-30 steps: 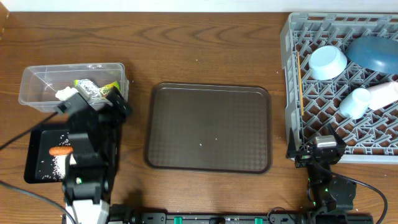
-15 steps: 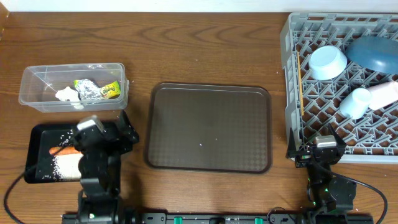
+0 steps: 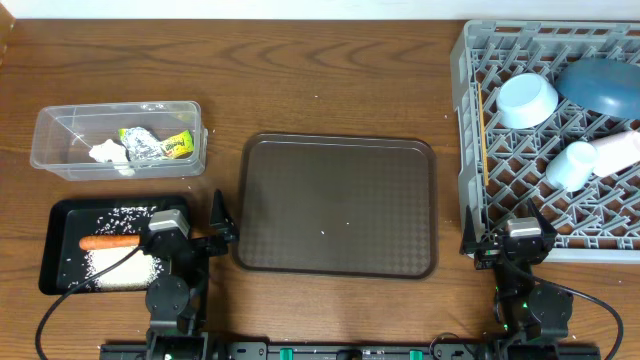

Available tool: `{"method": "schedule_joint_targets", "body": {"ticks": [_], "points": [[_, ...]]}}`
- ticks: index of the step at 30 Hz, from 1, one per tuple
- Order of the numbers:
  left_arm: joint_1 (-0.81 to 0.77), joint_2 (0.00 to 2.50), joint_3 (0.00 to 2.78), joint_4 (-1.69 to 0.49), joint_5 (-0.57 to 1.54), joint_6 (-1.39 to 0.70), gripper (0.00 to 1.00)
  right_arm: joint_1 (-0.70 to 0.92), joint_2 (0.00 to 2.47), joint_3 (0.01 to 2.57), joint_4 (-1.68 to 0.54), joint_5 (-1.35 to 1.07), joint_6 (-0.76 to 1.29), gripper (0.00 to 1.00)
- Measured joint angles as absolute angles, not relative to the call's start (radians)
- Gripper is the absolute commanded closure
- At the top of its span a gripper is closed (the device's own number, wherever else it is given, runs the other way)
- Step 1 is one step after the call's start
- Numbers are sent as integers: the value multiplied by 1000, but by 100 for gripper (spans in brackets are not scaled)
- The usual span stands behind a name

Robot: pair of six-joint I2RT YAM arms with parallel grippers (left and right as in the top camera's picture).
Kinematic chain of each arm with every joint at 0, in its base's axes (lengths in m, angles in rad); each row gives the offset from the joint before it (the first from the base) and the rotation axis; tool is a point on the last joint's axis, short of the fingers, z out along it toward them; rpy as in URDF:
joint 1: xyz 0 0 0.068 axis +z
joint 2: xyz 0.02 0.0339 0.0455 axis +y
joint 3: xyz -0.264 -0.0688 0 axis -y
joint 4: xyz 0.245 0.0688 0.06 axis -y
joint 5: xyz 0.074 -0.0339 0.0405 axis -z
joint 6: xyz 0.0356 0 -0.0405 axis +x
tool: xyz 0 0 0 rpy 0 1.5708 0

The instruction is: Sort waste into correct bins and load items into the dishwasher rack

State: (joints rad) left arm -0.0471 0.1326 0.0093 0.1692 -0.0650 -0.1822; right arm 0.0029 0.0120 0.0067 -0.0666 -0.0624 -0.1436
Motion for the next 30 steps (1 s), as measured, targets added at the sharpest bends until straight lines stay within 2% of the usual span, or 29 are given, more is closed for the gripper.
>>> {"method": "schedule_joint_targets", "body": {"ticks": [6,17,30], "points": [[-52,83,6,155,-65,-166,2,3,12,7,-66,-62,-144,1],[-64,11,15,-15,-51,-129,2,3,12,7,-67,-62,-144,1],[-22,11,21,-27,-28,-122,2,3,12,7,-66,-59,-144,1]]}}
